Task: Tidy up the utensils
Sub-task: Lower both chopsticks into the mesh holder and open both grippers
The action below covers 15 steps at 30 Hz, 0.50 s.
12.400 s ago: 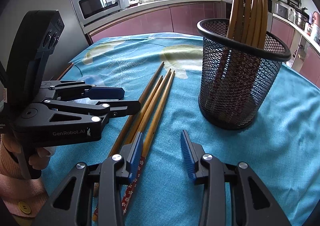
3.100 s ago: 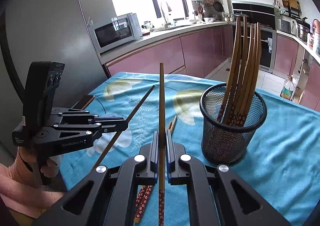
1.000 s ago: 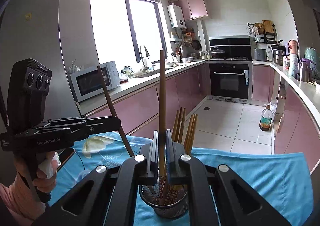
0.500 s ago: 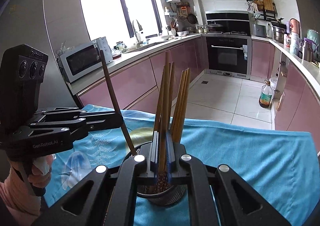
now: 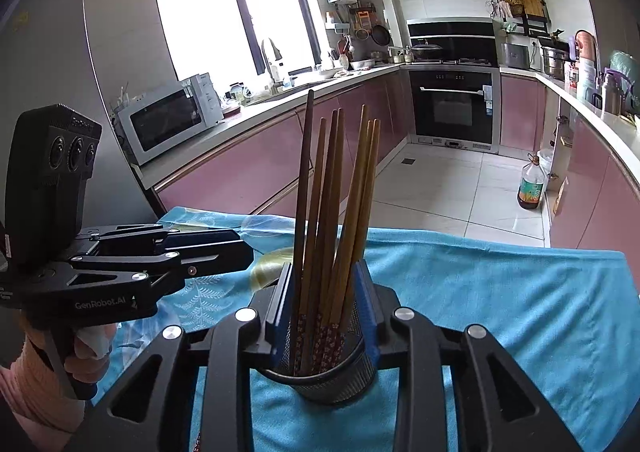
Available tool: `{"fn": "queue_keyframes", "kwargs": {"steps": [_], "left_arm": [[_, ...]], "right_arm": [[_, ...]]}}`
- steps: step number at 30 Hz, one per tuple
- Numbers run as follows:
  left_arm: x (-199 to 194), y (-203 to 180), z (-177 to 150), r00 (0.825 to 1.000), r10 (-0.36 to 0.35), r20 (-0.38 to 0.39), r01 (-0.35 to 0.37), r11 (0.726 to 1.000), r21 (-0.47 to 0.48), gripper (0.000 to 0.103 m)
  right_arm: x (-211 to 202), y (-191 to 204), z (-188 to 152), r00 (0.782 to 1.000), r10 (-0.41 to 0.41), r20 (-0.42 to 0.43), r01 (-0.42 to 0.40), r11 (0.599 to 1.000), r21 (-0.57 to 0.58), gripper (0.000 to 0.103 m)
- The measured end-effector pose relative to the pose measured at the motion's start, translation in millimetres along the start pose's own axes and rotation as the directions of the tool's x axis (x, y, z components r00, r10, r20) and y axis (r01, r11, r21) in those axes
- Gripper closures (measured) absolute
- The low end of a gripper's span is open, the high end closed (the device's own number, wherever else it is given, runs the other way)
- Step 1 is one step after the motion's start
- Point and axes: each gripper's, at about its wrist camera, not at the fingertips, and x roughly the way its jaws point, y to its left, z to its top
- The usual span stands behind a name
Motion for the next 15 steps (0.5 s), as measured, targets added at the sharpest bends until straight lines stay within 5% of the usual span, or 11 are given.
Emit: {"fn": "queue_keyframes", "kwargs": {"steps": [15], "left_arm": [[-57, 28, -55, 0.978, 0.177, 0.108, -0.172, 0.983, -0.059, 0.027]], "right_arm": [[-38, 45, -25, 0.992, 0.120, 0.048, -0.114, 0.987, -0.112, 0.058]]}}
